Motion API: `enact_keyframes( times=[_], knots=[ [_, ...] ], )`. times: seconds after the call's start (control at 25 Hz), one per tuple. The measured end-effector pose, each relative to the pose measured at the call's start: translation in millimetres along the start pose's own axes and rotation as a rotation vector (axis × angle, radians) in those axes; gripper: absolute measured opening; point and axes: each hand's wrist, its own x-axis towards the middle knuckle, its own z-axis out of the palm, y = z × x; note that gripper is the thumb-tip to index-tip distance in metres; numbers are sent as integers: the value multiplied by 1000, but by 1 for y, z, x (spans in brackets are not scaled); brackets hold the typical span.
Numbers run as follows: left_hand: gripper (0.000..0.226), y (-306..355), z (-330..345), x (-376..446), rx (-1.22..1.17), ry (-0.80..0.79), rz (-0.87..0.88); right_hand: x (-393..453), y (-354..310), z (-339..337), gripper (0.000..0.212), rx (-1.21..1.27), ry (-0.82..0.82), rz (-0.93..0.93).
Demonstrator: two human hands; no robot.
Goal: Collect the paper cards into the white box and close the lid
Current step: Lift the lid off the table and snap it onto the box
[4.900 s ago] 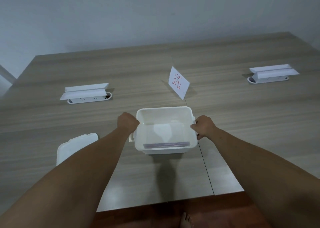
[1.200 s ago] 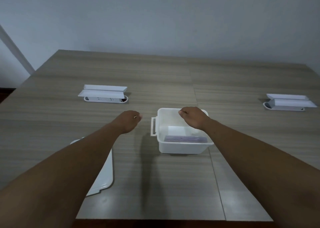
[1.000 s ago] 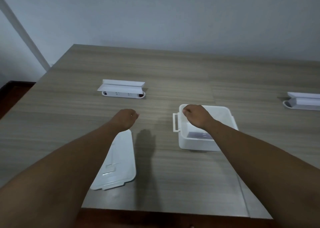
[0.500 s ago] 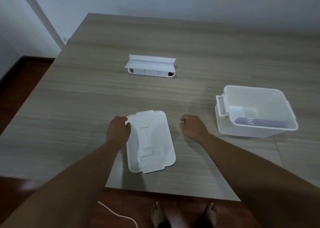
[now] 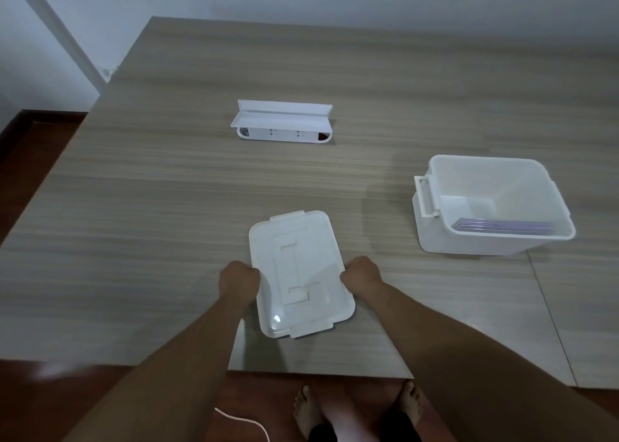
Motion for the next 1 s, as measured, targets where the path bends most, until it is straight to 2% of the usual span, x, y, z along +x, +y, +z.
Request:
enact_keyframes(
  times=[0.08, 0.24, 0.4, 0.52, 0.6, 0.72, 0.88, 0.96, 1.0],
  knots=[
    [24, 8, 1, -4, -99, -53, 7, -2, 4, -14, 20, 90, 28, -5],
    [19, 55, -6, -19, -314, -54, 115, -16, 1, -67, 23, 209, 229, -112],
    [17, 125, -28, -44, -514, -58, 250, -36, -16, -140, 25, 280, 401, -237],
    [27, 184, -44, -71, -609, -83, 372, -56, -17, -199, 36, 408, 480, -304],
    [31, 227, -46, -95, -674, -110, 429, -66, -5, -242, 30, 465, 510, -316],
    [29, 282, -35, -121, -764, -180, 482, -73, 19, -291, 24, 534, 503, -286],
    [48, 343, 3, -163, -768, -198, 563, -74, 67, -345, 30, 584, 430, -253],
    [56, 362, 21, -183, -739, -187, 622, -79, 90, -364, 26, 562, 326, -218],
    [58, 369, 30, -190, -736, -197, 647, -81, 102, -372, 23, 564, 223, -191]
  ],
)
